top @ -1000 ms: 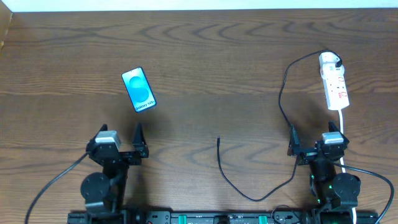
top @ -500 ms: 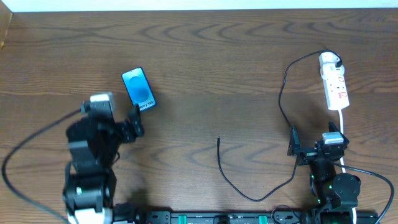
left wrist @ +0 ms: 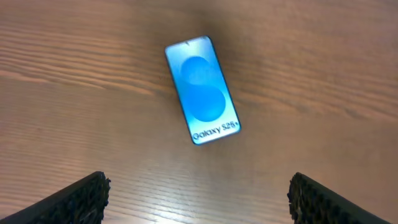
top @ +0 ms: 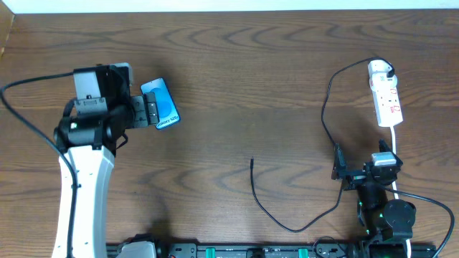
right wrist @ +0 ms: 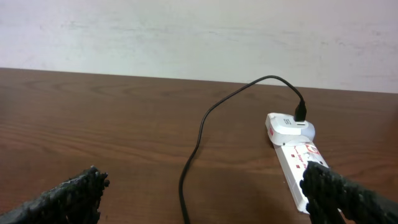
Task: Plug charger to phone and switch on socket
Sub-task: 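Move the left gripper over the blue phone and lower around it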
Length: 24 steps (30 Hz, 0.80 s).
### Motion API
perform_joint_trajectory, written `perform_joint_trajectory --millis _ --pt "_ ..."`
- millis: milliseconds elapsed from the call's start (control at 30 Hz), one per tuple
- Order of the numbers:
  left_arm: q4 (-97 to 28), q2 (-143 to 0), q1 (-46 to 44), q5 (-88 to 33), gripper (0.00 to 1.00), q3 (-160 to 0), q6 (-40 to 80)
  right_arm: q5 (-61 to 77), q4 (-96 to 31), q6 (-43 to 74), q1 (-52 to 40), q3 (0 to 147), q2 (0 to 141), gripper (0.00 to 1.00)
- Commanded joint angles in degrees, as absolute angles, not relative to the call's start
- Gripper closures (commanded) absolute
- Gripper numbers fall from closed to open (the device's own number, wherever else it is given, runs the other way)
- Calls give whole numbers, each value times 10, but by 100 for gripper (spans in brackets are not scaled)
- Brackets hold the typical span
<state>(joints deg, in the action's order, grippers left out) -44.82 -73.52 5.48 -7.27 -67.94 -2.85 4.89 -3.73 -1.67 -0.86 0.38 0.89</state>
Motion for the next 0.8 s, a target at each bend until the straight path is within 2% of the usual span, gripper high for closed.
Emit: perform_joint_trajectory --millis 0,200,233,300,333,367,400,433,467,767 --pt "-459 -745 54 -124 8 -692 -49 46 -40 -9 -10 3 4 1" --pt "-466 -746 54 -136 8 -691 -49 46 -40 -9 -10 3 4 1" --pt "-468 -746 54 -138 17 -691 -49 46 -40 -9 -10 3 4 1" --pt "-469 -746 54 -138 71 -691 -49 46 -40 -9 -10 3 4 1" --pt "-469 -746 54 -138 77 -691 -49 46 -40 -9 -10 3 4 1" --pt "-468 -746 54 -138 77 -691 -49 46 -40 -9 -10 3 4 1" --pt "-467 -746 54 -138 55 -691 -49 46 -40 -9 -10 3 4 1" --pt "-466 -746 54 -138 11 -691 -49 46 -40 -9 -10 3 4 1" --pt "-466 -746 54 -138 2 -691 -49 46 -40 -9 -10 3 4 1" --pt "-495 -782 54 -139 2 -746 -7 46 -40 -9 -10 3 4 1"
